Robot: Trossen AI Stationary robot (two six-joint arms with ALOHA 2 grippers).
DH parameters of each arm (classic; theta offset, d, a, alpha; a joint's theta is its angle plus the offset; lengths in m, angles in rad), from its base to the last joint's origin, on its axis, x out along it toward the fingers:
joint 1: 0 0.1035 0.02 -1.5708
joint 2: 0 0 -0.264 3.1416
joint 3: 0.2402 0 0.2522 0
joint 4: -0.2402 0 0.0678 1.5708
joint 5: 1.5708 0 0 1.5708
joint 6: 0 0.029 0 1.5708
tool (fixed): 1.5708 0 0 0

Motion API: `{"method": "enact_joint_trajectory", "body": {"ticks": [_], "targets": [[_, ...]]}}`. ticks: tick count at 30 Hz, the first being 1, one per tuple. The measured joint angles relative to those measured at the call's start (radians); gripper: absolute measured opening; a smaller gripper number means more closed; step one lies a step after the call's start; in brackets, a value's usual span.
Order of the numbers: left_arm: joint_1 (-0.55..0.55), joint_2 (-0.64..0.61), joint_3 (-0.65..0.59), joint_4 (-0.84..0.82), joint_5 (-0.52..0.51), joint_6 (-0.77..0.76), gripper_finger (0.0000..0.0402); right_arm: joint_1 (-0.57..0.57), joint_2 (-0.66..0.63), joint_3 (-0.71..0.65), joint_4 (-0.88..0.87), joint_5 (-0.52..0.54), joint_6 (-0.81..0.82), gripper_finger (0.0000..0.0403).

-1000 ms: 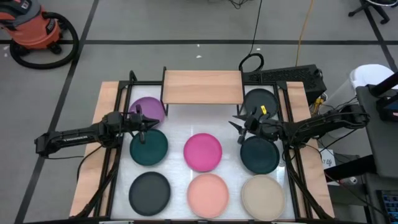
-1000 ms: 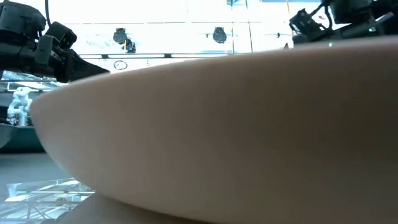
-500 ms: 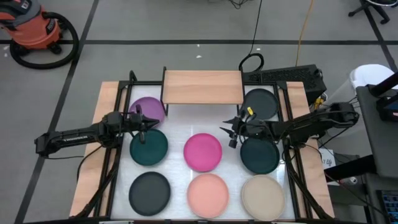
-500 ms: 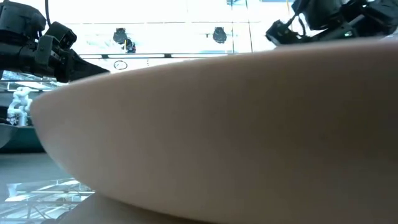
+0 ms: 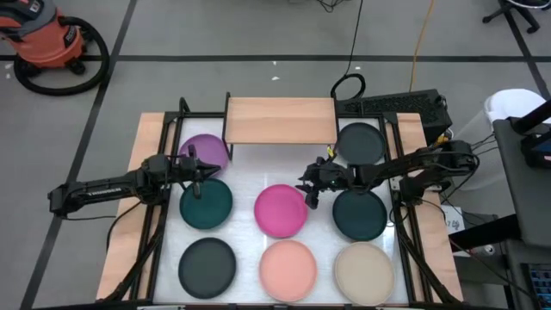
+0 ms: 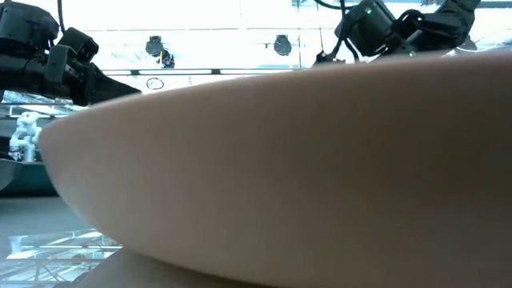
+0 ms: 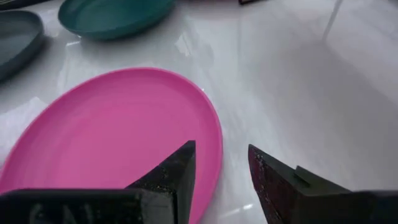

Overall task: Place and stack plates onto a shelf
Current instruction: Put the pink plate on the shelf

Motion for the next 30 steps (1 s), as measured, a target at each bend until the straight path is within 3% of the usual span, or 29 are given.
{"method": "enact_joint_trajectory", "body": {"ticks": [9, 30], "targets": [[0.000, 0.000, 0.000, 0.002, 0.000, 0.000, 0.0024, -0.025, 0.021, 0.001, -0.018, -0.050, 0.115, 0.0130], [0.000, 0.002, 0.000, 0.004, 0.000, 0.000, 0.0024, -0.026, 0.113, 0.007, 0.008, -0.104, 0.162, 0.0131]]}}
